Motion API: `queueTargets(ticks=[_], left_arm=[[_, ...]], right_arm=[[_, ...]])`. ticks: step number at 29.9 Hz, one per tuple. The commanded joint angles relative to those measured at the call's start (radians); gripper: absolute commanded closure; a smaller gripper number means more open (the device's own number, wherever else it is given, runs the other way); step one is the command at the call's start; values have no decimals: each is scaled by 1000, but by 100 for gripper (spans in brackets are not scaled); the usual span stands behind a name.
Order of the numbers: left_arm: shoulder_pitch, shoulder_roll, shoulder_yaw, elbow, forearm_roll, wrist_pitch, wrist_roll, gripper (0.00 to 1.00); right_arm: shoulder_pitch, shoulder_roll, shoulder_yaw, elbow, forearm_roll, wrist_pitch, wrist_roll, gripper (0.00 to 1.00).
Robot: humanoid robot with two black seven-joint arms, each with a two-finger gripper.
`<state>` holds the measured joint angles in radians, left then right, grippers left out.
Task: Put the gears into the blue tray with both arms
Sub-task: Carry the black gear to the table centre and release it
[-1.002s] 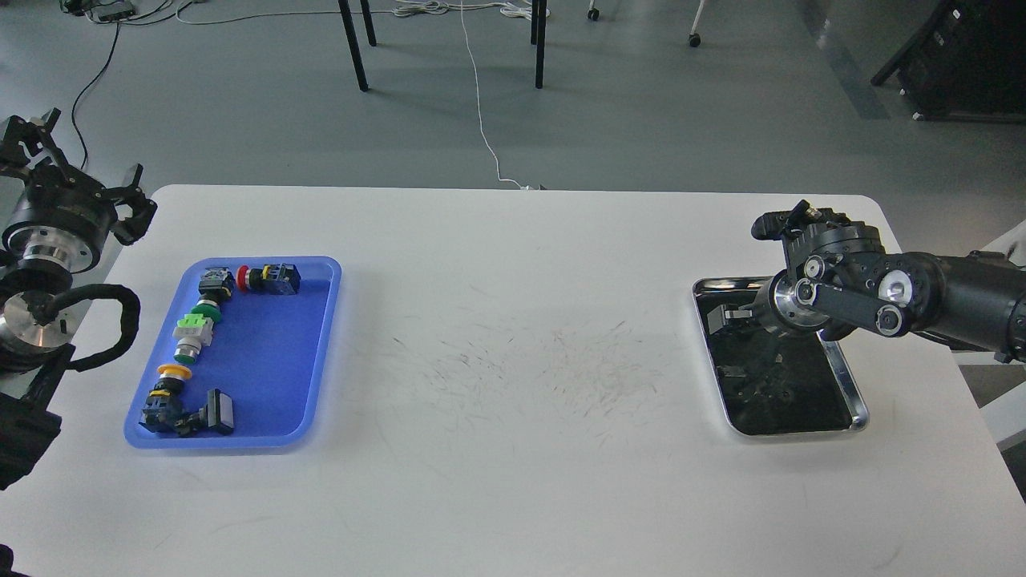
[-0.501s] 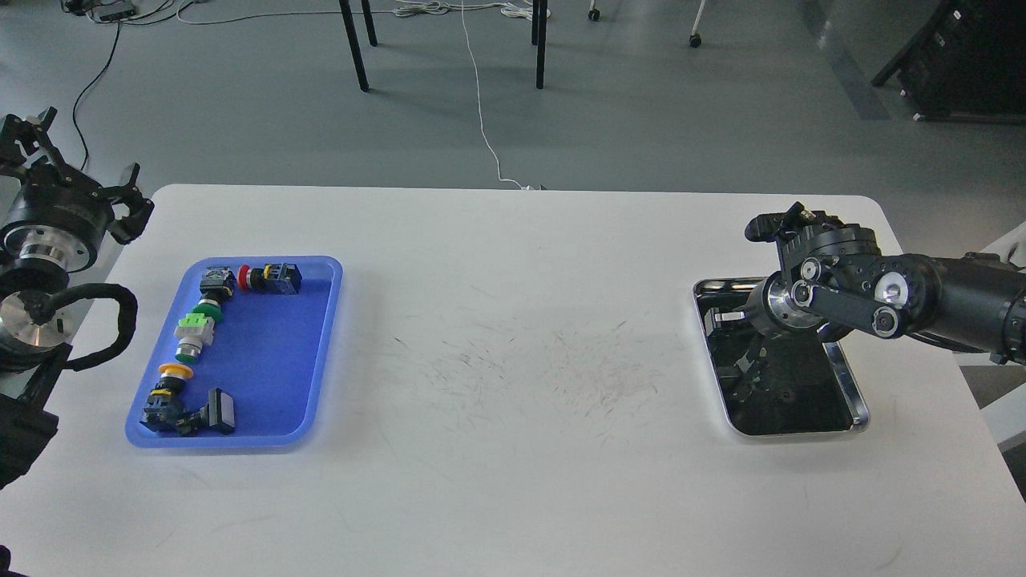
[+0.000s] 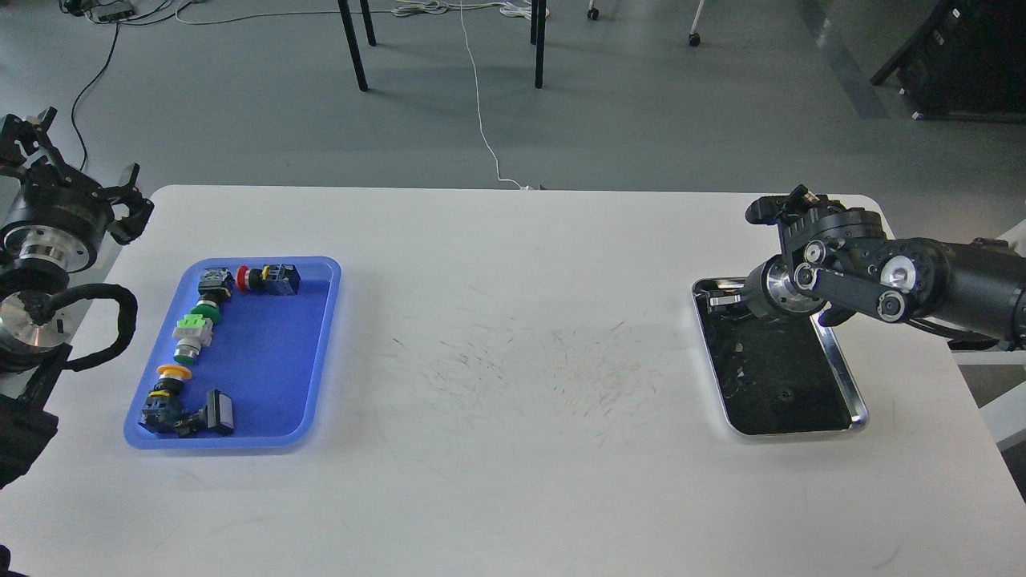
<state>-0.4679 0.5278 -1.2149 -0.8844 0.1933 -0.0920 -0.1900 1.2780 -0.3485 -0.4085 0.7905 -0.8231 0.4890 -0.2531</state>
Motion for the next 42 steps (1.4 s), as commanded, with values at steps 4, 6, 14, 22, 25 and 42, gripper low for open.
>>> queueTargets(ticks=[4, 6, 14, 22, 25, 42], left_arm=[[0, 3, 0, 2, 0, 0, 0, 2], [0, 6, 0, 2, 0, 0, 0, 2], [0, 11, 0, 4, 0, 5, 1, 2], [0, 26, 0, 2, 0, 5, 1, 2], [0, 37, 0, 2, 0, 1, -5, 2], [3, 66, -3, 2, -3, 0, -5, 2]], right_arm=[[109, 11, 149, 44, 15, 0, 3, 99], [132, 39, 221, 44, 44, 0, 12, 99], [124, 349, 404, -60, 99, 0, 14, 99], [40, 349, 501, 34, 118, -108, 12, 99], [17, 349, 473, 61, 125, -118, 12, 99], [-212, 349, 315, 167, 52, -204, 11, 99]])
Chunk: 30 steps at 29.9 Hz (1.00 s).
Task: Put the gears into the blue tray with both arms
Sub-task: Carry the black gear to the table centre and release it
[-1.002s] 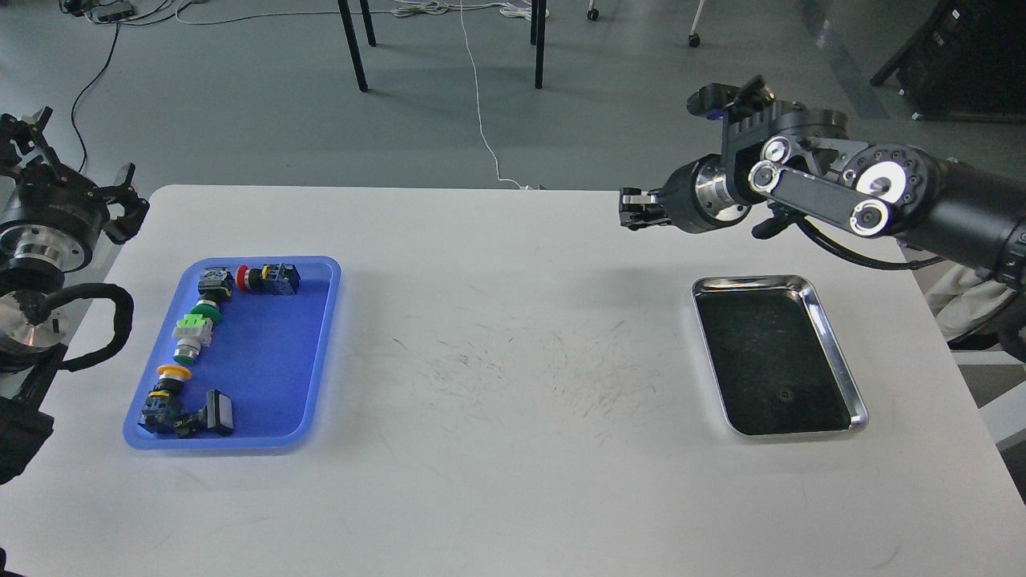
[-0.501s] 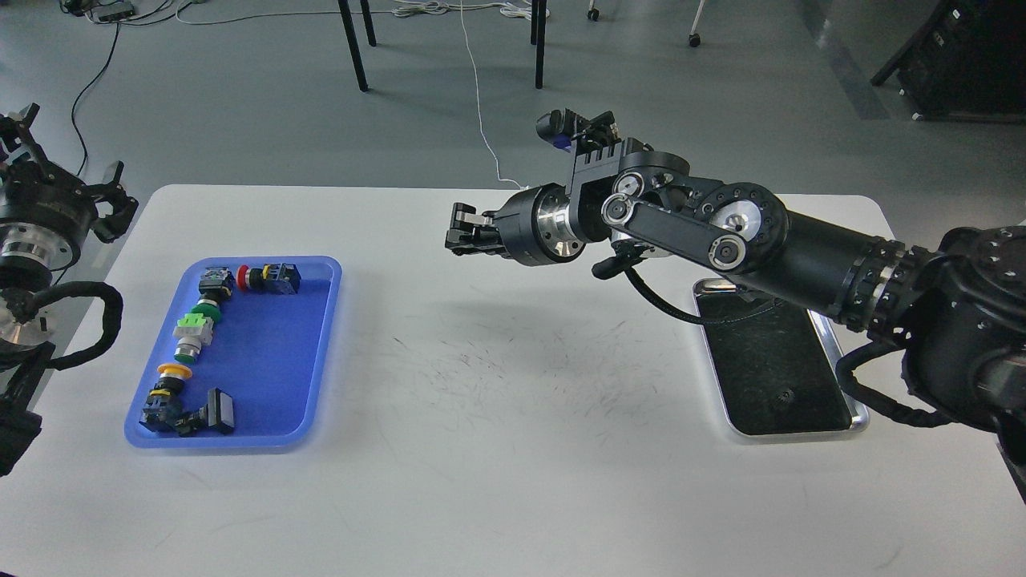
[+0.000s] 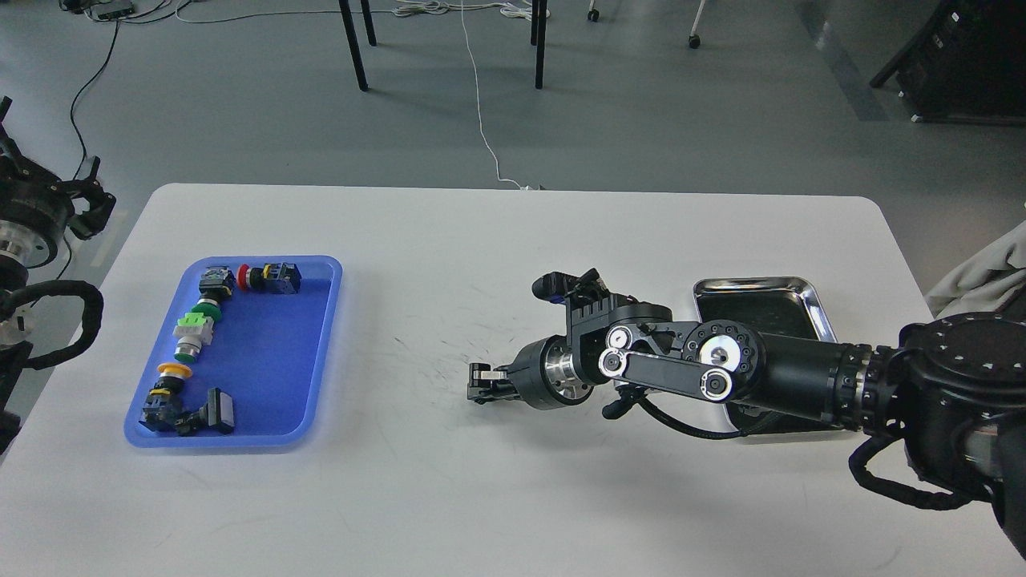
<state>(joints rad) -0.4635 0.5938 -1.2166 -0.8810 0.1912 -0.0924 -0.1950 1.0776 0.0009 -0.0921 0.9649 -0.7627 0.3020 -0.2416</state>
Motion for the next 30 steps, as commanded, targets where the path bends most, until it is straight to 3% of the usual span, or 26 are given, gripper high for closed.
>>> queueTargets(ticks=[1, 7, 11, 19, 24, 30], left_arm=[[-1, 0, -1, -1, -1, 0, 0, 2], [-1, 0, -3, -1, -1, 0, 0, 2], [-1, 1, -3, -1, -1, 0, 0, 2], [-1, 1, 0, -1, -1, 2, 0, 2], [-1, 1, 0, -1, -1, 3, 0, 2], [-1, 1, 2, -1, 1, 5, 2, 2]], right_arm=[[-15, -1, -1, -8, -9, -23, -1, 98], [-36, -1, -1, -6, -7, -46, 2, 90], [-41, -1, -1, -8, -7, -52, 2, 70], [-36, -1, 20, -11, -3, -70, 2, 43], [-33, -1, 106, -15, -1, -66, -1, 31], [13, -1, 199, -34, 5, -55, -10, 24]])
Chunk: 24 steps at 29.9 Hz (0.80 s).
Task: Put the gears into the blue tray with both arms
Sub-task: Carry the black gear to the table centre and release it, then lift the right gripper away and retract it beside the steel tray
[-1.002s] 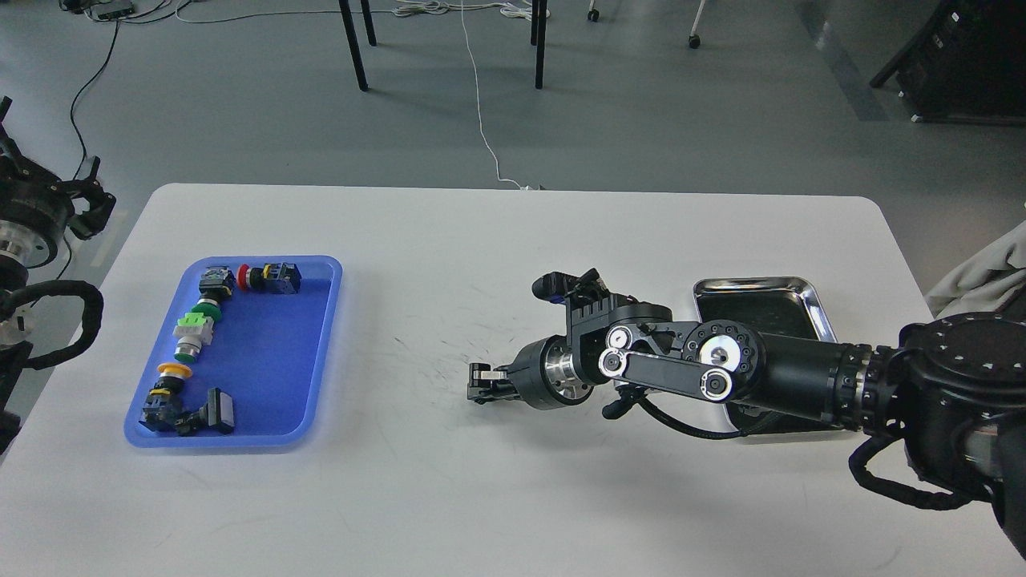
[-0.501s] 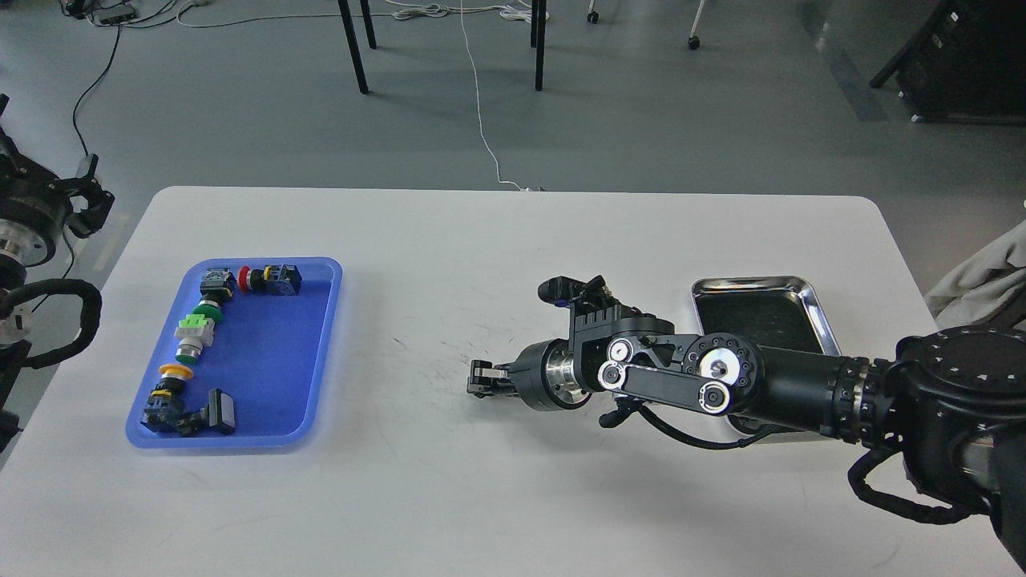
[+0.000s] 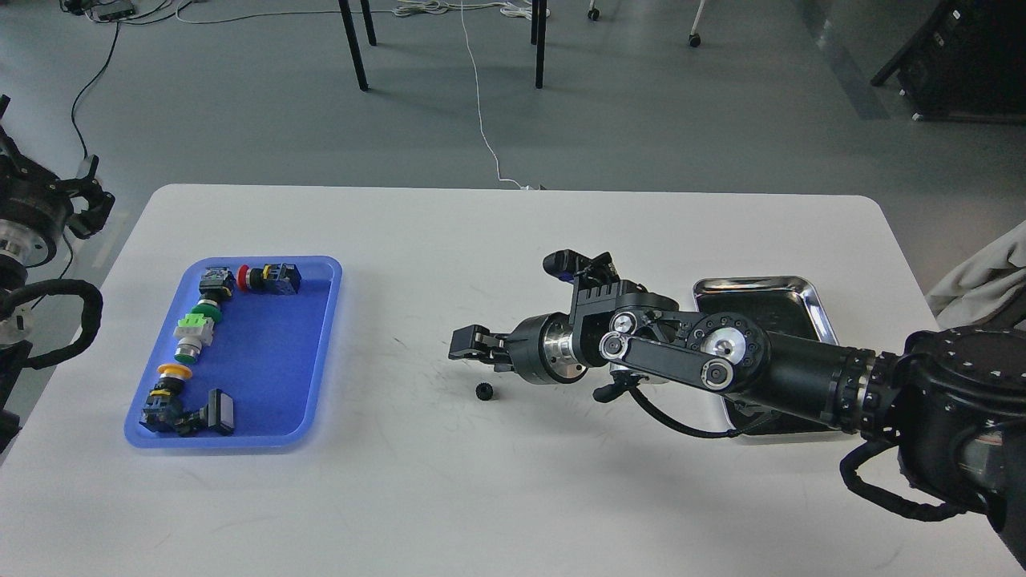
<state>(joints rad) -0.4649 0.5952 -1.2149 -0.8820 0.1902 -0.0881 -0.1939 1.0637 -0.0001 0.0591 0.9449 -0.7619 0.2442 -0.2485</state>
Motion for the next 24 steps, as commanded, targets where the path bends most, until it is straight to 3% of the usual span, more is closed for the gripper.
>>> queueTargets(ticks=[1, 8, 11, 24], left_arm=[[0, 0, 0, 0, 2, 1, 1, 2], [-3, 0, 0, 0, 2, 1, 2, 2], [-1, -2, 2, 2, 0, 1, 8, 2], [-31, -8, 0, 72, -14, 2, 14, 2]], right_arm=[[42, 0, 68, -23, 4, 3, -3, 20], [98, 0, 220, -110, 7, 43, -3, 15], [98, 0, 315, -135, 7, 40, -3, 9], [-42, 0, 905, -173, 33, 29, 9, 4]])
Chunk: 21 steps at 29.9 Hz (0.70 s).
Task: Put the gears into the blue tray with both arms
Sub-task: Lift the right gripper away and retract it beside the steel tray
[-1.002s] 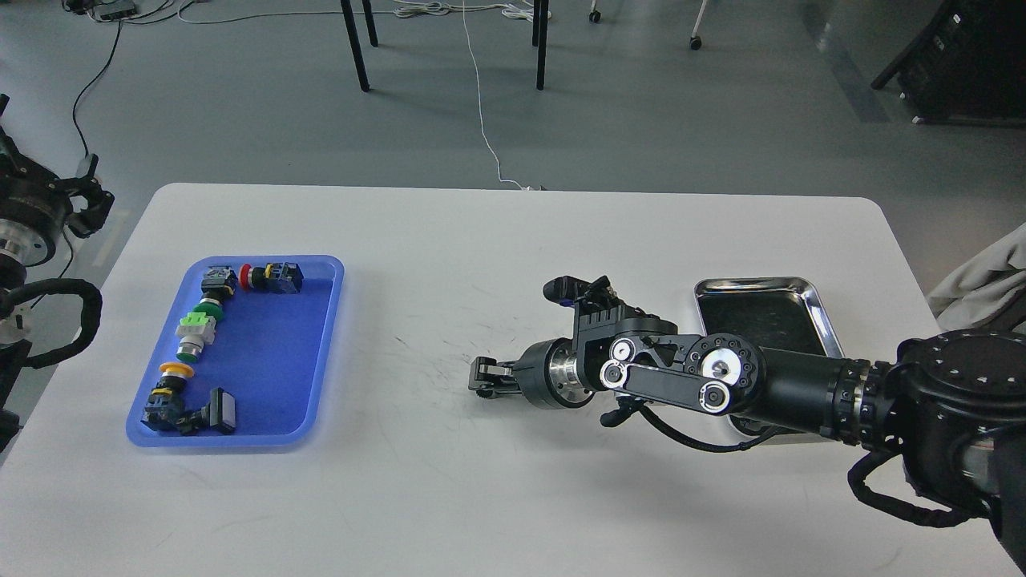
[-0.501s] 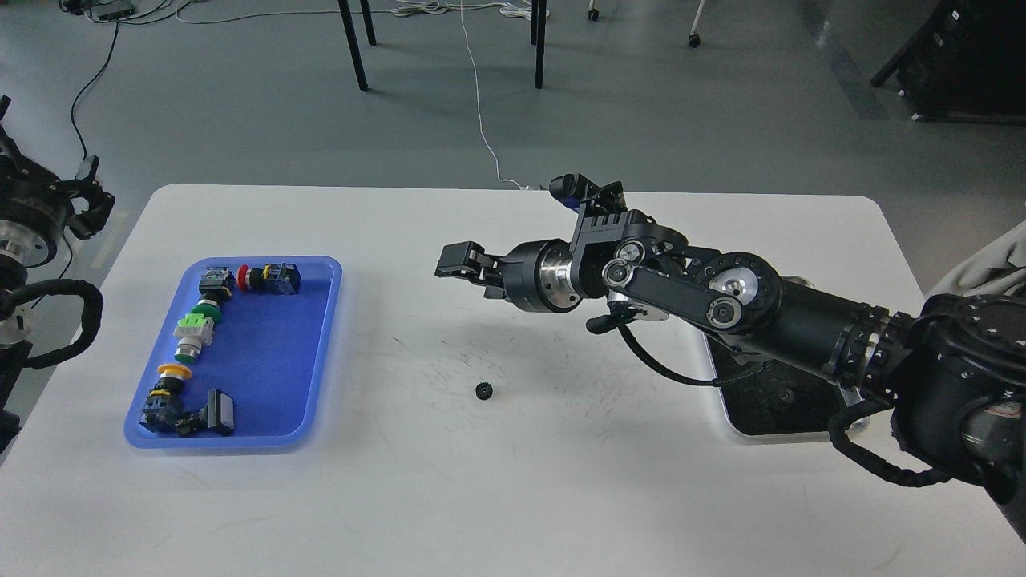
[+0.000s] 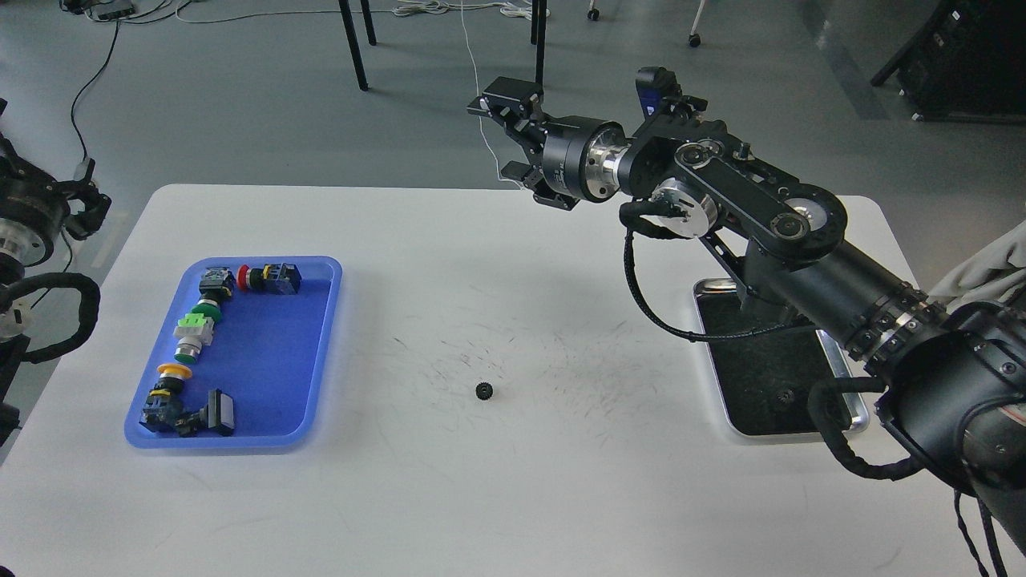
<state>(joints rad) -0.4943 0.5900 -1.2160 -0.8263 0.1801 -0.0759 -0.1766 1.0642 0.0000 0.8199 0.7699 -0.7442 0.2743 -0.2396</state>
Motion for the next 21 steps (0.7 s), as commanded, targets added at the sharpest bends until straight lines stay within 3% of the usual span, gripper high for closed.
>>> queueTargets(ticks=[1, 5, 15, 21], left_arm=[[-1, -2, 1, 16, -2, -12, -3, 2], [-3, -2, 3, 16, 1, -16, -3, 2], [-101, 36, 4, 9, 48, -11, -3, 2], [-105, 99, 33, -39, 229, -114, -6, 2]], right_arm=[[-61, 0, 204, 3, 25, -1, 0, 4], [-128, 0, 407, 5, 92, 0, 0, 4], [-236, -31, 588, 8, 433, 8, 8, 4], [-328, -34, 639, 12, 557, 51, 8, 3]])
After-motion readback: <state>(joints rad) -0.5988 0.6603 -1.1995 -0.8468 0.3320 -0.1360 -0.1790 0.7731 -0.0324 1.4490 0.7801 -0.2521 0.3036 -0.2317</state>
